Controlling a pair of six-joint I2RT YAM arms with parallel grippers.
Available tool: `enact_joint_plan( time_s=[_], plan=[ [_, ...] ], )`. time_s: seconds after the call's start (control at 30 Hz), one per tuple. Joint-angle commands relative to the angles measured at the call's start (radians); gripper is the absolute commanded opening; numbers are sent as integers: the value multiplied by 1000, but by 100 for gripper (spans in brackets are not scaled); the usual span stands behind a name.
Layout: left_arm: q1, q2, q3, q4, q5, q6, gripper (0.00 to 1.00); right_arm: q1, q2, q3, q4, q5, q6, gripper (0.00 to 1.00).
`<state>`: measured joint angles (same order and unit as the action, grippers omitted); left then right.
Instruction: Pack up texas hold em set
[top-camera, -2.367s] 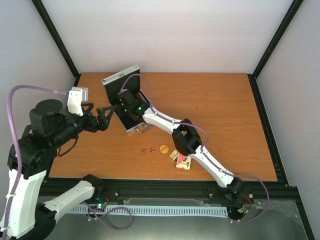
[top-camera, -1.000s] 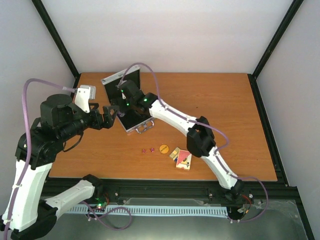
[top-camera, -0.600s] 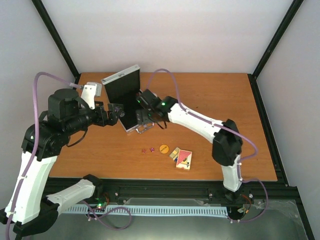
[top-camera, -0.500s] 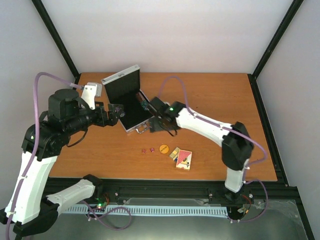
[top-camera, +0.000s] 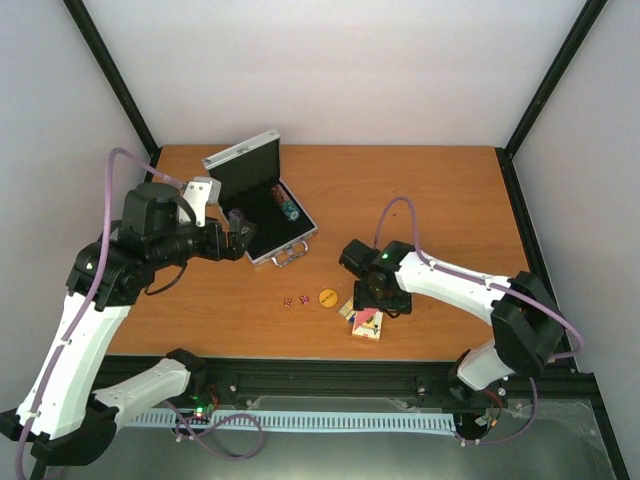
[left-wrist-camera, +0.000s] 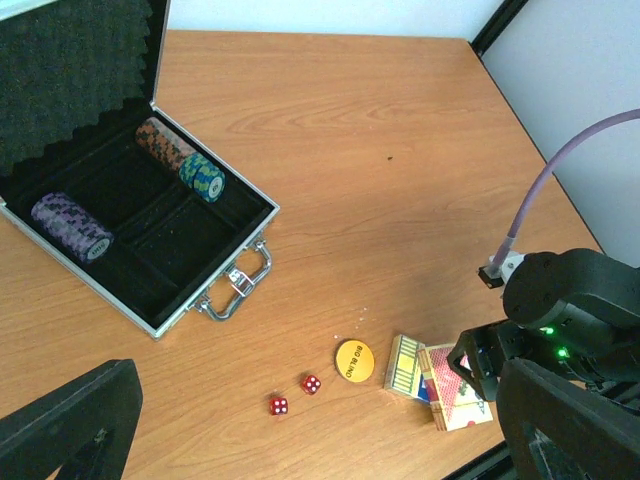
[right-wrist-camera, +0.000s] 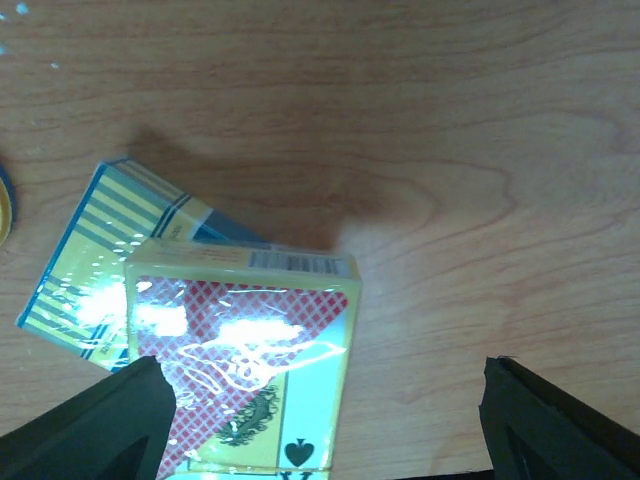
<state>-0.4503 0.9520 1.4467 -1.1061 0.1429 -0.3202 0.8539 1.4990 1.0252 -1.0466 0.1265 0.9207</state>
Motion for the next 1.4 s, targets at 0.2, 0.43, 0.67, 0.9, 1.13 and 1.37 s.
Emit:
enact_joint_plan(
  time_s=[0.2,0.43,0.67,0.9,1.13,1.37],
  plan=[
    [-7,-19,-16,19,24,5,100,71,74,53,34,-62,78,86],
    [-7,-42,-14,2,14,15,100,73,86,-38,88,-95,133,88],
    [-7,-54,-25,-2,20,15,100,73,104,-69,115,-94,139,88],
    [-7,-61,-32,-1,20,15,100,73,129,-49,118,-80,137,78],
    [-7,-69,-29,-4,13,15,100,73,129,6,85,-76,132,37],
    [-7,-79,0,-19,1,18,100,71,121,264,19,-57,134,14]
  ],
)
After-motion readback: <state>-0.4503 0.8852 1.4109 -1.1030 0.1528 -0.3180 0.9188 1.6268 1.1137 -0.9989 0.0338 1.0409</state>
